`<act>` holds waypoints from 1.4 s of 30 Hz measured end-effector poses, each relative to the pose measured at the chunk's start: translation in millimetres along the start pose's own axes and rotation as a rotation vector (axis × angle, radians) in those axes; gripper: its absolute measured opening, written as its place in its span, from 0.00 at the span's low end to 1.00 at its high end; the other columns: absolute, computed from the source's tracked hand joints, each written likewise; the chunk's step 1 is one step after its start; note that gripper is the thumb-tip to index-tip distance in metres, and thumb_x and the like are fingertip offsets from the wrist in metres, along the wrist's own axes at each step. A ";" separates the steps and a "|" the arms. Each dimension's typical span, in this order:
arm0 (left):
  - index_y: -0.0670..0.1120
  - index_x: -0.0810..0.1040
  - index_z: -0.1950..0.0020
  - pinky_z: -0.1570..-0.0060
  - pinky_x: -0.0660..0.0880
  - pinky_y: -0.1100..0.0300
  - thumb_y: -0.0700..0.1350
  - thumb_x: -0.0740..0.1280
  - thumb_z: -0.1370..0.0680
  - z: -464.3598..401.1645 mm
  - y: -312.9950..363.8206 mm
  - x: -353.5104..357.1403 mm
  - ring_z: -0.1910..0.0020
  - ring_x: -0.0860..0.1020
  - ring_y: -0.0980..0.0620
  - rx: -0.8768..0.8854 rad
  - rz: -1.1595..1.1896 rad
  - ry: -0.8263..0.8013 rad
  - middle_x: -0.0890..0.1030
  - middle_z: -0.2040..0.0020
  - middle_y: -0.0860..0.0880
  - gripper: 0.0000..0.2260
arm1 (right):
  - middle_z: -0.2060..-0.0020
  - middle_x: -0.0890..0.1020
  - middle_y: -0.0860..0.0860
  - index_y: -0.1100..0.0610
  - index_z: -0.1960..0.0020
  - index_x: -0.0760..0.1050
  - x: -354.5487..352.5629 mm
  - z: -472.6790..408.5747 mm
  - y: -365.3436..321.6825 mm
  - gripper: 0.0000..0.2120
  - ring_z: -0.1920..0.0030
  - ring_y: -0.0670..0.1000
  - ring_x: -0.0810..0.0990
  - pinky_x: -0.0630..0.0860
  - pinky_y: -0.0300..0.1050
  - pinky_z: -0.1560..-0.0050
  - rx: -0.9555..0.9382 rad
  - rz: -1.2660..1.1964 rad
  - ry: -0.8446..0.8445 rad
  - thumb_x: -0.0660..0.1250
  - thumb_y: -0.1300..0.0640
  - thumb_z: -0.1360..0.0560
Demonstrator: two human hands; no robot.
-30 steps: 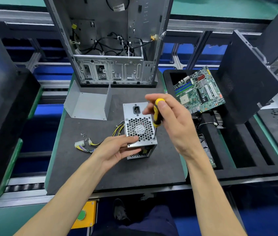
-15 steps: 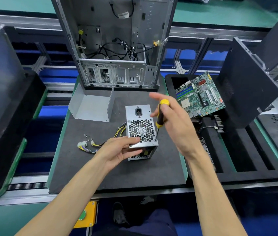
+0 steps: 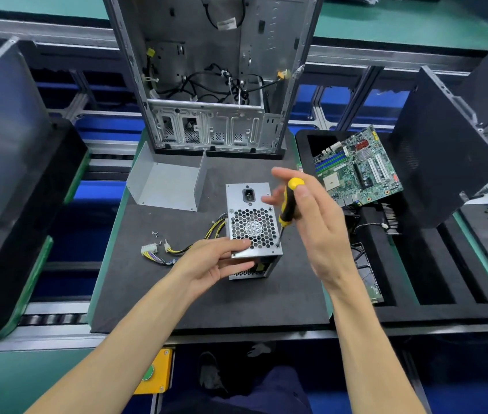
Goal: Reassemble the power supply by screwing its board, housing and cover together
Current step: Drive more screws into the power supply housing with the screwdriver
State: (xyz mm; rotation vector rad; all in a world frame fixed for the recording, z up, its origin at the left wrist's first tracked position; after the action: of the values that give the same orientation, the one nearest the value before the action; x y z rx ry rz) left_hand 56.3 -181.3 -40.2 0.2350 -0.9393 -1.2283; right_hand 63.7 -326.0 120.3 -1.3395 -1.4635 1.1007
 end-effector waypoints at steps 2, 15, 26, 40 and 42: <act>0.36 0.87 0.56 0.57 0.83 0.54 0.37 0.80 0.39 0.2 0.1 -0.1 0.54 0.86 0.45 0.001 -0.010 -0.005 0.86 0.53 0.40 0.13 | 0.49 0.84 0.55 0.61 0.37 0.76 5.8 -2.4 -4.7 0.14 0.47 0.55 0.86 0.76 0.36 0.49 -0.028 0.023 -0.028 0.56 0.58 0.15; 0.36 0.86 0.56 0.56 0.83 0.54 0.36 0.79 0.37 -1.6 0.4 0.2 0.56 0.86 0.47 0.003 -0.015 -0.039 0.86 0.56 0.42 0.12 | 0.78 0.63 0.44 0.51 0.67 0.72 5.0 -15.9 11.3 0.17 0.76 0.48 0.57 0.57 0.40 0.72 0.139 -0.189 -0.127 0.61 0.46 0.20; 0.38 0.87 0.58 0.56 0.83 0.54 0.38 0.79 0.37 -2.0 2.9 0.3 0.56 0.86 0.47 -0.003 -0.059 -0.059 0.86 0.55 0.43 0.09 | 0.81 0.57 0.45 0.49 0.77 0.62 3.8 -29.8 13.1 0.26 0.79 0.46 0.54 0.51 0.36 0.73 0.224 -0.284 0.078 0.57 0.52 0.20; 0.40 0.88 0.58 0.56 0.83 0.54 0.36 0.76 0.28 1.1 4.8 1.1 0.57 0.86 0.48 0.024 -0.110 -0.087 0.86 0.58 0.45 0.01 | 0.80 0.67 0.46 0.52 0.70 0.77 28.8 -20.4 9.8 0.21 0.78 0.48 0.63 0.63 0.36 0.73 0.184 -0.077 -0.268 0.62 0.45 0.21; 0.41 0.87 0.58 0.57 0.83 0.54 0.37 0.76 0.28 2.4 4.9 0.9 0.56 0.86 0.47 0.015 -0.108 -0.081 0.86 0.56 0.44 0.01 | 0.81 0.67 0.46 0.52 0.70 0.76 29.9 -23.5 9.3 0.21 0.78 0.49 0.63 0.62 0.38 0.73 0.231 -0.095 -0.394 0.62 0.46 0.21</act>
State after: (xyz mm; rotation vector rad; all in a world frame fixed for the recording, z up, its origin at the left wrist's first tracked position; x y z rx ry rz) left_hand 58.1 -179.5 -35.2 0.2517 -1.0170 -1.3385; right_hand 86.6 -294.4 118.0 -0.9167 -1.5992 1.4796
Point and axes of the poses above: each hand's wrist, its own z-axis away from the middle knuckle, its own x-axis out of the palm, y = z × x, the point moved 9 cm from there along -z, towards the middle knuckle
